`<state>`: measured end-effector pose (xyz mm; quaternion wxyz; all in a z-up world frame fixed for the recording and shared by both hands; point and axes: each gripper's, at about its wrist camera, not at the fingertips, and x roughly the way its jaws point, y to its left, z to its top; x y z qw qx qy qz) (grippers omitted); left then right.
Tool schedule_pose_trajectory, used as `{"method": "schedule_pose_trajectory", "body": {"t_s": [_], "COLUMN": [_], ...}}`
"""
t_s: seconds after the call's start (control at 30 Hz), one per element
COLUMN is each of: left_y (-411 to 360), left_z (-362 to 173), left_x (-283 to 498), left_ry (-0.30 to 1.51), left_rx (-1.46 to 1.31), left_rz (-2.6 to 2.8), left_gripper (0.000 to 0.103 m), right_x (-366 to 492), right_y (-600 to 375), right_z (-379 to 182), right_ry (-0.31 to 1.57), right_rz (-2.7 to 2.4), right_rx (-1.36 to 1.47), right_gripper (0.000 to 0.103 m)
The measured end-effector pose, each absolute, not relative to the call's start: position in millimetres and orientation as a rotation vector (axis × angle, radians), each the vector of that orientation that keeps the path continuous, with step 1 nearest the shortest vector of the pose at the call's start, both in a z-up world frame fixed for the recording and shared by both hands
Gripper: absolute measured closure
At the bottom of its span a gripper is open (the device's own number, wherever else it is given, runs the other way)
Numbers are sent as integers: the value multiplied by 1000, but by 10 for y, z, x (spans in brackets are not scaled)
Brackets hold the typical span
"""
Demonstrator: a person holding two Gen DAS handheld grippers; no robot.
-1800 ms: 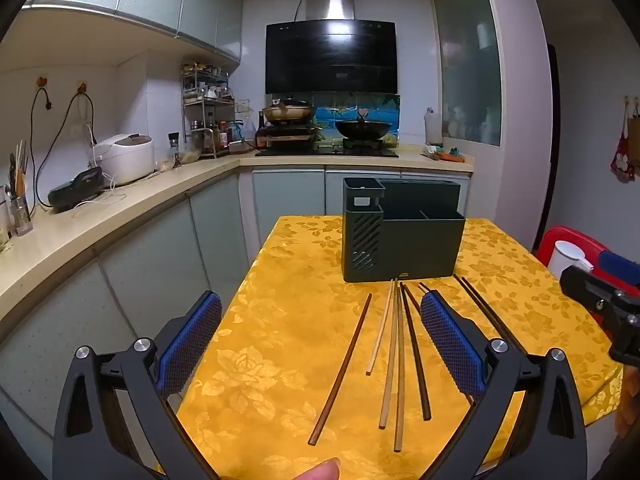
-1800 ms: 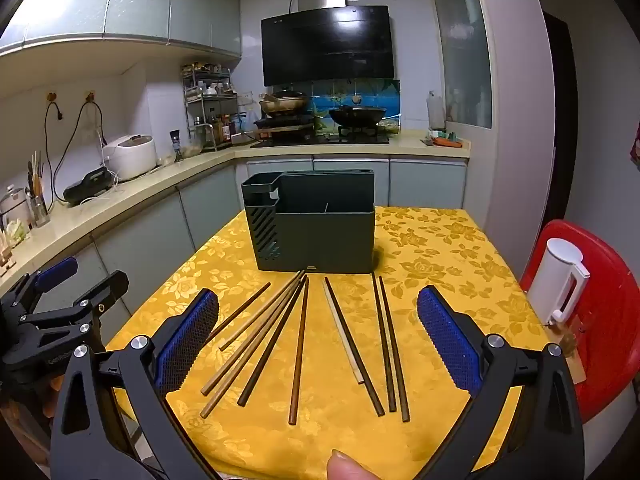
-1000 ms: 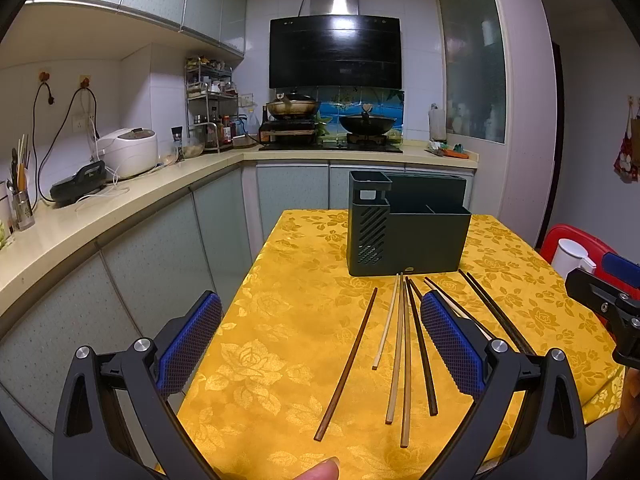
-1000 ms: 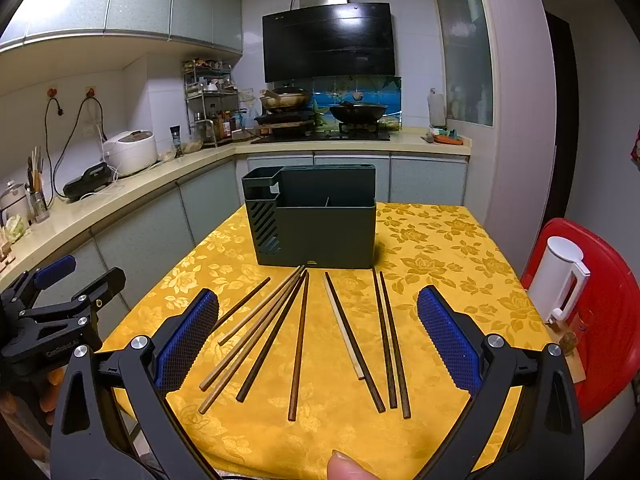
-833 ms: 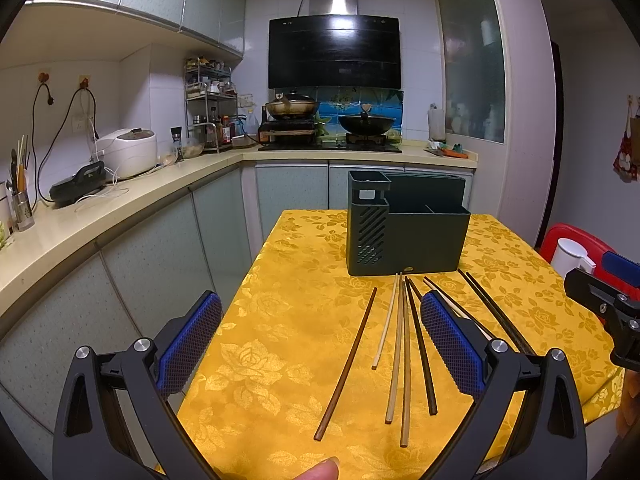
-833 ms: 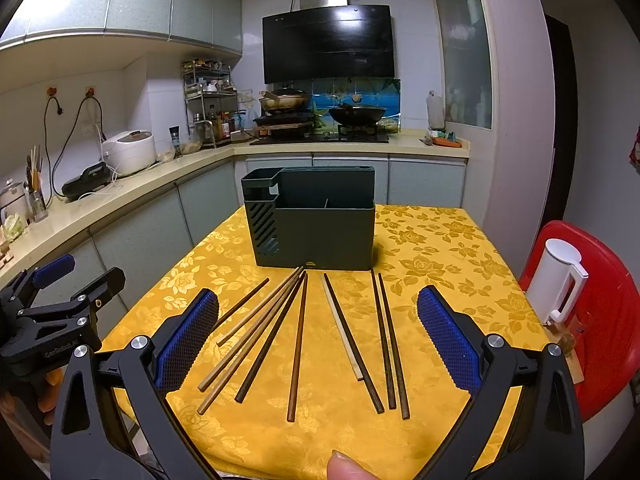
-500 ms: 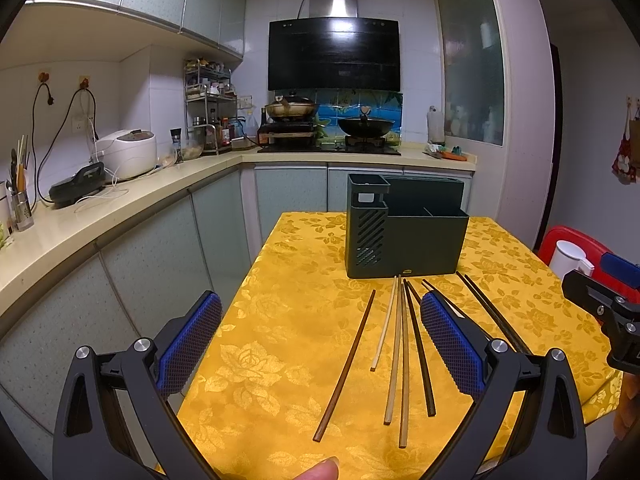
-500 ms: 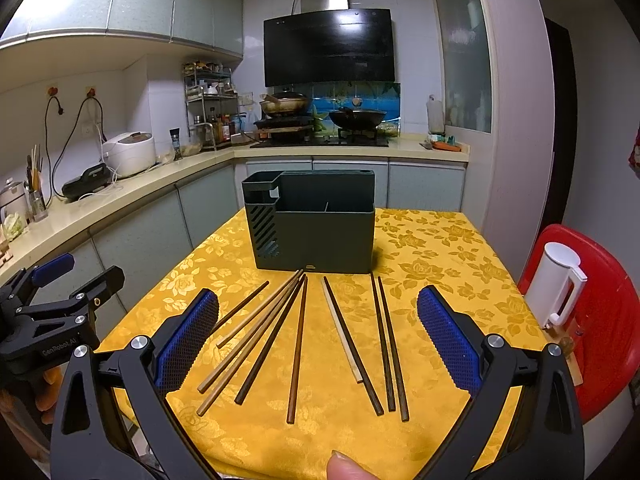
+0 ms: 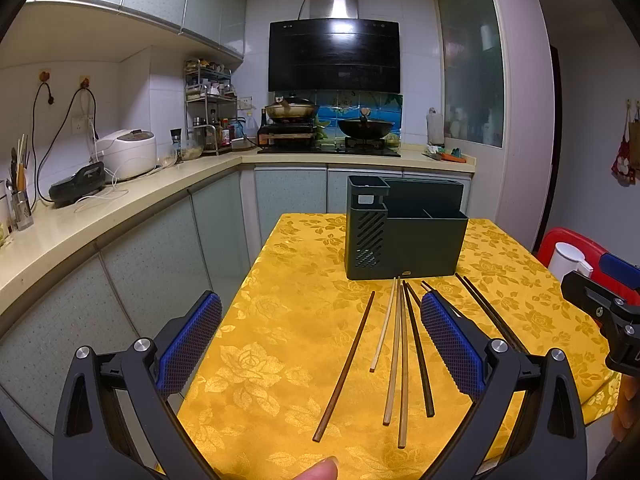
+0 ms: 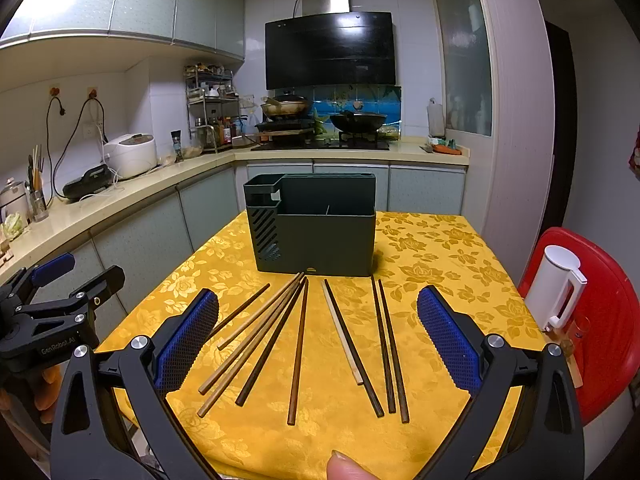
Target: Organize utensils
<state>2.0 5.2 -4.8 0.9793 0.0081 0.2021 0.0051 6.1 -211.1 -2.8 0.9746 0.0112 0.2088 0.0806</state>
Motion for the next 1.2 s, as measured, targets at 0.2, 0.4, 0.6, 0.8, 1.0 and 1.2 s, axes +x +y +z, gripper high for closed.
{"method": "schedule_pose_trajectory", "body": {"t_s": [0.2,0.4,0.6,0.8,1.0,1.2], "left_y": [51,44,45,41,19,20], "left_z": [-48,-44,-49,-47,-36,-37], "left_x": [18,16,15,13,0,1], "left_ry": [407,407,406,407,407,408], "left_rx": [16,14,15,14,16,15], "left_rz": [9,9,10,10,8,7], "left_gripper": [7,7,7,7,7,7], "right_x": [58,55,54,50,48,49], "right_y": [-2113,-2113,-2110,-2106,-2108,-2107], "right_z": [-15,-17,-6,-14,-6,-4], "right_ry": [420,418,420,418,417,417], "right_rz": [162,163,163,162,162,163], "right_rx": [22,22,23,22,22,21], "right_gripper": [7,7,7,7,7,7]}}
